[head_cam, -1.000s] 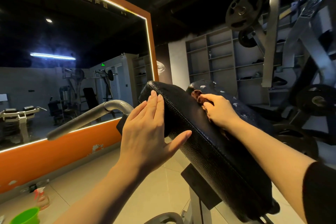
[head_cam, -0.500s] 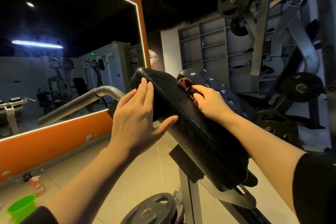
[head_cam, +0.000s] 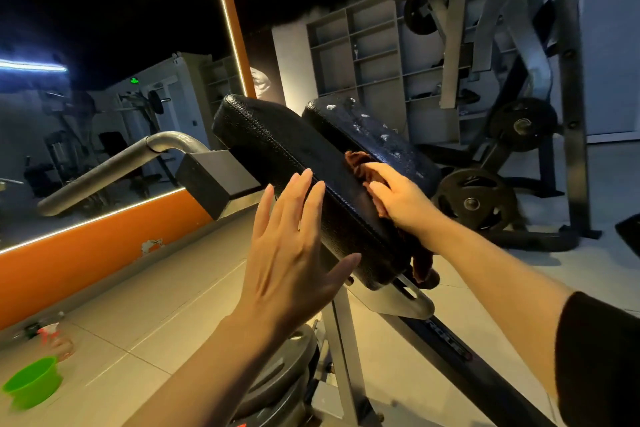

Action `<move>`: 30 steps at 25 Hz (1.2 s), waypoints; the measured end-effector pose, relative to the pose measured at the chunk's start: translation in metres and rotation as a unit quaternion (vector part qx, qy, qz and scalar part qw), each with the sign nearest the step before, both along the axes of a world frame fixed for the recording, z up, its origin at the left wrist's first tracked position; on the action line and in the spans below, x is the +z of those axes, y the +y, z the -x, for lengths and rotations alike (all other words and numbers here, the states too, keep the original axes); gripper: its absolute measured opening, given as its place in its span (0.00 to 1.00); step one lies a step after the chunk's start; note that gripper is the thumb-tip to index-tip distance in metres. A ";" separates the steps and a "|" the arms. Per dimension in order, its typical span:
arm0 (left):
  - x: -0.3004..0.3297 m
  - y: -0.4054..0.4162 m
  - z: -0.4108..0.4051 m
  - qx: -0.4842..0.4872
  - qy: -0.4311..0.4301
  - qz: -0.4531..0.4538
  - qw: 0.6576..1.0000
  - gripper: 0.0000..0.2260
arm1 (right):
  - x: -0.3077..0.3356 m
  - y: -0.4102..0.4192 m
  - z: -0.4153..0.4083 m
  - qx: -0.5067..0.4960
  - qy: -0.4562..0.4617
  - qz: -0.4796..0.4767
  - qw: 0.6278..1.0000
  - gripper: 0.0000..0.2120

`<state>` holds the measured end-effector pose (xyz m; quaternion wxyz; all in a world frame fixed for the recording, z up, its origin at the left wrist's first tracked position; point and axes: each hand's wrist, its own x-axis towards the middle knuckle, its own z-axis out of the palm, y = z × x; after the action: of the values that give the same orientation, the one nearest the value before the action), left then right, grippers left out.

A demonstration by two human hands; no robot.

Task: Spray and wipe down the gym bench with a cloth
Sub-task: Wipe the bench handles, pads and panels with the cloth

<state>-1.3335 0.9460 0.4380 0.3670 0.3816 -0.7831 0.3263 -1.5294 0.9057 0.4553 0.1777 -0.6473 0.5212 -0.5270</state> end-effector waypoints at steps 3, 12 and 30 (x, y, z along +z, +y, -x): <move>-0.010 0.001 0.013 -0.012 0.019 -0.010 1.000 0.44 | -0.005 0.033 -0.019 0.079 0.006 0.059 0.995 0.17; -0.035 0.007 0.029 -0.004 0.039 -0.014 0.999 0.46 | -0.035 0.032 0.016 -0.074 -0.009 0.007 0.997 0.20; -0.055 -0.011 0.033 0.020 -0.023 0.004 1.000 0.45 | -0.056 0.059 0.017 -0.087 0.044 0.047 0.994 0.20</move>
<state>-1.3667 0.9354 0.3826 0.3437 0.3879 -0.7822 0.3458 -1.5467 0.9644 0.3993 0.0774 -0.6293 0.5579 -0.5355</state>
